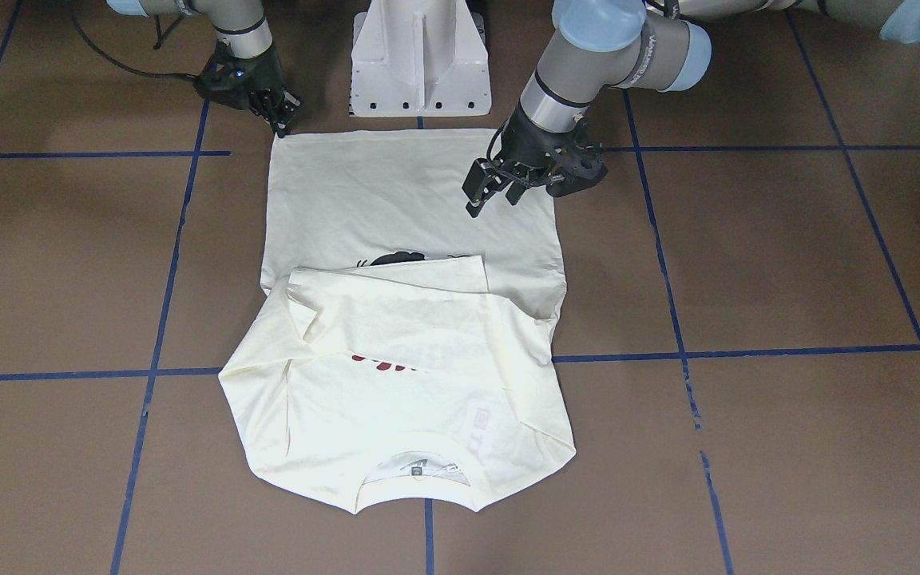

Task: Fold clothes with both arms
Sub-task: 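Release the sleeve and move both grippers to the hem corners nearest the robot, then grasp both hem corners with the left and right grippers, then lift the hem with both grippers and fold it toward the collar, then release the hem and move the right gripper to the folded shirt's near corner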

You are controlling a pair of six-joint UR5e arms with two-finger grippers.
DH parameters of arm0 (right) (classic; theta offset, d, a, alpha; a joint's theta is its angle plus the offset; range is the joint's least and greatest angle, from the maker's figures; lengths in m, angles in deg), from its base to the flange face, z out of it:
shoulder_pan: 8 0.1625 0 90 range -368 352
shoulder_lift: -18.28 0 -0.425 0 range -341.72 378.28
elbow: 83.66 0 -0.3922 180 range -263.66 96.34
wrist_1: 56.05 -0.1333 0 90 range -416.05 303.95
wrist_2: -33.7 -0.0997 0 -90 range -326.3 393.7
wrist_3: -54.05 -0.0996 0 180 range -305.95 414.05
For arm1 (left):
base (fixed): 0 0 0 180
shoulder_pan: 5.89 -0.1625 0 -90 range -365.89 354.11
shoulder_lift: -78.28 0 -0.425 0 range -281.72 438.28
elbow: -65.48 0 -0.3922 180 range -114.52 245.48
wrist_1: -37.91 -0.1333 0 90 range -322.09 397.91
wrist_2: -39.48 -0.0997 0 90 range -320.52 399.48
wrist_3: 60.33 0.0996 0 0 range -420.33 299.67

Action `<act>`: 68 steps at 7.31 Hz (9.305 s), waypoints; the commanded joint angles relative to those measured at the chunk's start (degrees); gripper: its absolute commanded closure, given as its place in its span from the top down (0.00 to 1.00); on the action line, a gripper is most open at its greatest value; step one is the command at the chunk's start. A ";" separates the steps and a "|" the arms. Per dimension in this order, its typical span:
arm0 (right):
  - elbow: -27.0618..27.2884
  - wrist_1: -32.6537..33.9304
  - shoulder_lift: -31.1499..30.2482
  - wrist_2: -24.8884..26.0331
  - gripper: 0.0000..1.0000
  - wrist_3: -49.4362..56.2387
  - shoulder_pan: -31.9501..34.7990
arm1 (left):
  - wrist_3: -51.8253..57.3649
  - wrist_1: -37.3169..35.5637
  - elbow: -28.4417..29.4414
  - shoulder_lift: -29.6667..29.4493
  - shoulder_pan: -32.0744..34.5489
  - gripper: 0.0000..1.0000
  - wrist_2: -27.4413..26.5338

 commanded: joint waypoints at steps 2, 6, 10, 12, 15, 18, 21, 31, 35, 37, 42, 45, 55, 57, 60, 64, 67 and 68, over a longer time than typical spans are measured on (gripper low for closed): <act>0.94 0.00 0.66 -0.10 0.00 -1.60 1.53 | -6.68 -0.56 -6.65 7.85 -6.57 0.81 -7.58; 1.56 -0.18 0.84 -0.20 0.00 -1.42 4.70 | -21.44 -9.08 -11.60 14.03 -19.86 0.75 -14.73; 1.47 -0.09 0.75 0.07 0.00 -1.42 4.79 | -21.55 -9.08 -11.07 17.81 -21.20 0.74 -14.82; 1.55 -0.09 0.75 0.16 0.00 -1.42 4.79 | -21.54 -9.00 -10.19 17.64 -22.77 0.71 -14.73; 1.64 -0.09 0.67 0.25 0.00 -1.51 4.79 | -21.55 -9.00 -10.28 17.11 -24.45 0.55 -14.73; 1.64 -0.09 0.66 0.25 0.00 -1.51 4.88 | -21.46 -9.26 -10.10 17.37 -24.02 0.40 -14.99; 1.64 -0.09 0.49 0.33 0.00 -1.51 4.88 | -21.19 -9.35 -10.37 17.55 -24.19 0.00 -16.66; 23.96 0.00 -12.52 -3.53 0.00 -0.98 1.28 | -21.90 -19.19 -36.55 17.37 -27.33 0.00 -14.73; 24.92 0.00 -12.43 -6.52 0.00 -0.98 1.37 | -25.84 -21.30 -37.96 17.46 -30.34 0.00 -14.73; 25.72 0.00 -12.52 -8.01 0.00 -0.98 1.28 | -25.85 -24.88 -38.67 17.73 -31.73 0.00 -14.90; 24.15 0.00 -11.12 -9.33 0.00 0.24 11.00 | -19.75 -25.70 -36.30 17.11 -22.74 0.00 -15.43; 7.75 0.70 2.04 -10.38 0.00 11.45 21.90 | -12.69 -25.43 -28.42 11.43 -11.31 0.00 -15.61; -29.73 0.00 27.29 -11.53 0.00 28.28 35.99 | -5.55 -3.99 11.78 -0.90 2.00 0.10 -23.69; -30.08 -0.09 27.30 -10.39 0.00 28.64 36.08 | -5.55 -1.63 12.22 -0.91 2.62 0.12 -23.69; -30.09 0.00 30.01 -9.95 0.29 28.55 37.04 | -0.50 2.50 12.66 -0.38 3.76 0.36 -23.52; -17.98 0.62 23.01 -17.93 0.57 25.06 37.76 | -0.54 2.87 9.77 0.50 4.55 0.39 -20.90; -12.01 -0.09 14.15 -13.76 0.65 8.98 29.78 | -0.01 2.87 9.85 0.67 4.20 0.39 -20.70; -11.98 -0.09 13.76 -11.38 0.65 4.69 27.06 | 0.07 2.87 10.37 0.68 4.03 0.39 -20.70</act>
